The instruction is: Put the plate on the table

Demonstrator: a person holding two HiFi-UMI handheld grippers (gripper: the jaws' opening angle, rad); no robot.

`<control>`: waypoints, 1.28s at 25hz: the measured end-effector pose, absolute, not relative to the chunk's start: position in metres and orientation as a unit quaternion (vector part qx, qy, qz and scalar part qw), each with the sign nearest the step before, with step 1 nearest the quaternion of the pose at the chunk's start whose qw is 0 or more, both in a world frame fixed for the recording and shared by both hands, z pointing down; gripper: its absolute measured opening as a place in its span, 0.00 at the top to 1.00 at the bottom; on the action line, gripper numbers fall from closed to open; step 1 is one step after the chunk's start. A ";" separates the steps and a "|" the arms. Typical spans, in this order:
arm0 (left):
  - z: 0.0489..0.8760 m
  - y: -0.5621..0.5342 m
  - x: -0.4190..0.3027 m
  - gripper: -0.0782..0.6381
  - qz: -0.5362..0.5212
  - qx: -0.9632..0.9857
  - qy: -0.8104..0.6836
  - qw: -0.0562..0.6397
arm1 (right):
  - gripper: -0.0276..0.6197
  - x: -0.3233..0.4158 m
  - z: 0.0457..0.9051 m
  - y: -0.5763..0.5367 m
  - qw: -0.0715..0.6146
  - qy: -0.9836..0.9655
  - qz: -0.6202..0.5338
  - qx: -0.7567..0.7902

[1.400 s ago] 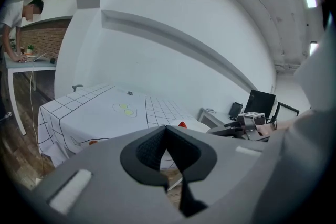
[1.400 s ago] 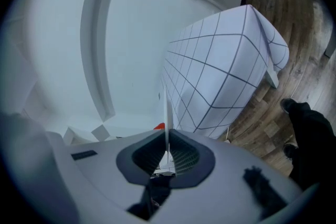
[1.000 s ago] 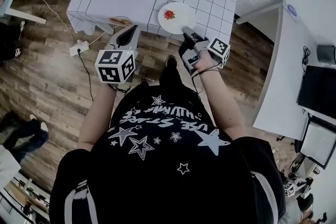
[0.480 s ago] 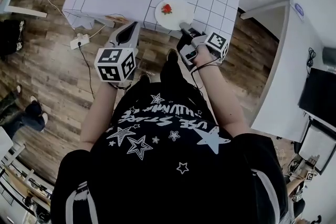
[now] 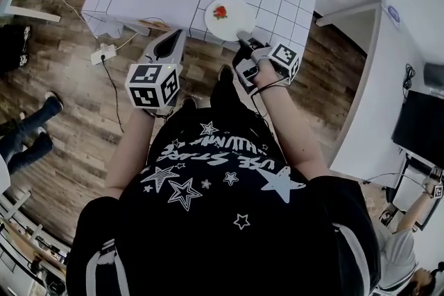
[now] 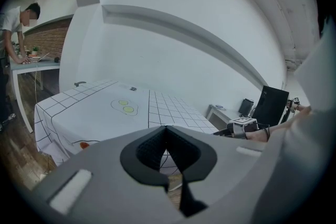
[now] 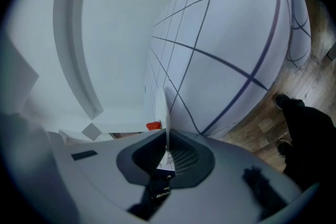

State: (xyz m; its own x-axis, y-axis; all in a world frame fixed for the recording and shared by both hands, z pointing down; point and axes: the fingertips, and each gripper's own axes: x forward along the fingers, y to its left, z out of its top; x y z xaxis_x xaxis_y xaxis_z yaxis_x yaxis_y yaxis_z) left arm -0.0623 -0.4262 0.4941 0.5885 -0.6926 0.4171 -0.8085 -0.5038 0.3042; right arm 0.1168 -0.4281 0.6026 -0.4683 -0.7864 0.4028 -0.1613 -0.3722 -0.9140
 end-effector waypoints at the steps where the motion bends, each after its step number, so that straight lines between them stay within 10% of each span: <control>1: 0.494 -0.426 -0.063 0.88 0.121 0.859 -0.437 0.239 | 0.92 0.117 0.604 -0.429 0.228 0.514 -0.685 -0.463; 32: 0.483 -0.409 -0.072 0.88 0.099 0.869 -0.427 0.228 | 0.80 0.115 0.605 -0.430 0.110 0.558 -0.645 -0.510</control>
